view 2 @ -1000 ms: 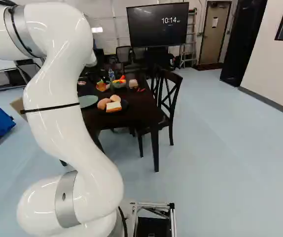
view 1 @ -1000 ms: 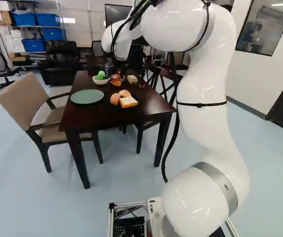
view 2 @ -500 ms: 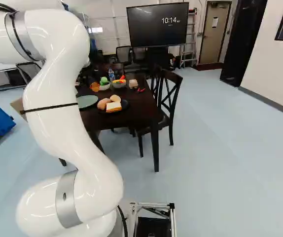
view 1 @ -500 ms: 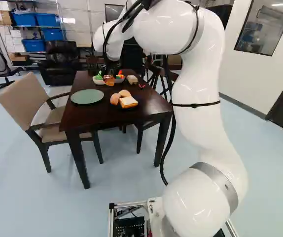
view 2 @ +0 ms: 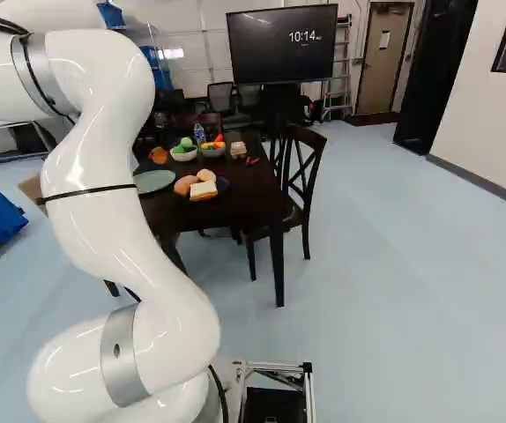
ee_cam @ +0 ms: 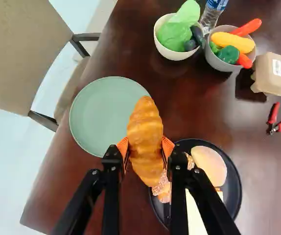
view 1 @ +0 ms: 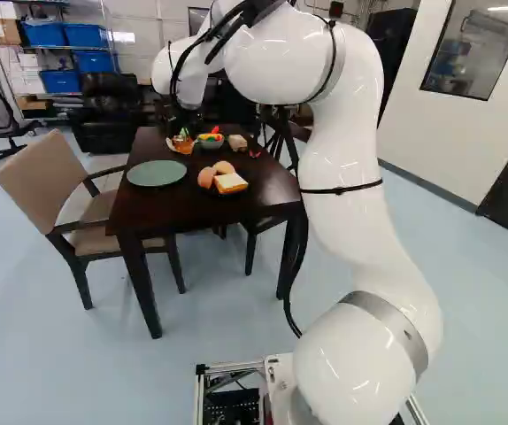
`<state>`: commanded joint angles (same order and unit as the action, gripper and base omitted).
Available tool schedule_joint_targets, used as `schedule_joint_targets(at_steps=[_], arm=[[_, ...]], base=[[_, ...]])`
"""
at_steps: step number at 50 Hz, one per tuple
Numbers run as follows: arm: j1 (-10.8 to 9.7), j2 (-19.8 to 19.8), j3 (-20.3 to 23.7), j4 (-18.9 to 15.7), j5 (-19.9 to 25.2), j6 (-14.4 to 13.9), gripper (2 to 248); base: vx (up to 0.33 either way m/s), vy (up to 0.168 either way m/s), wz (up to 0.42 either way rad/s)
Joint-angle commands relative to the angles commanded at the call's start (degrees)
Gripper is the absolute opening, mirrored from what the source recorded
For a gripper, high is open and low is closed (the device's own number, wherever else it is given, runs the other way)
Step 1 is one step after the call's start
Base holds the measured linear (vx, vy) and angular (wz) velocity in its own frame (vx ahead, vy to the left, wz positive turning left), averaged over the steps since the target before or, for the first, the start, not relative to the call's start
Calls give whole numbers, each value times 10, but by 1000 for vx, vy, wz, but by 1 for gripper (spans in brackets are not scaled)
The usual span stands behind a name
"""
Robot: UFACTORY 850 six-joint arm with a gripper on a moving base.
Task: Move the croissant to the empty plate
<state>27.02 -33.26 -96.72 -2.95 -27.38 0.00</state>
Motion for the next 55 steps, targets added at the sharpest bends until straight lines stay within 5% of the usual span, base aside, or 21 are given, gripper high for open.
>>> schedule_joint_targets(at_steps=[29, 55], arm=[[35, -37, -49, 0, 20, 0, 100], [41, -67, -57, 0, 63, 0, 100]], base=[[0, 0, 0], [0, 0, 0]])
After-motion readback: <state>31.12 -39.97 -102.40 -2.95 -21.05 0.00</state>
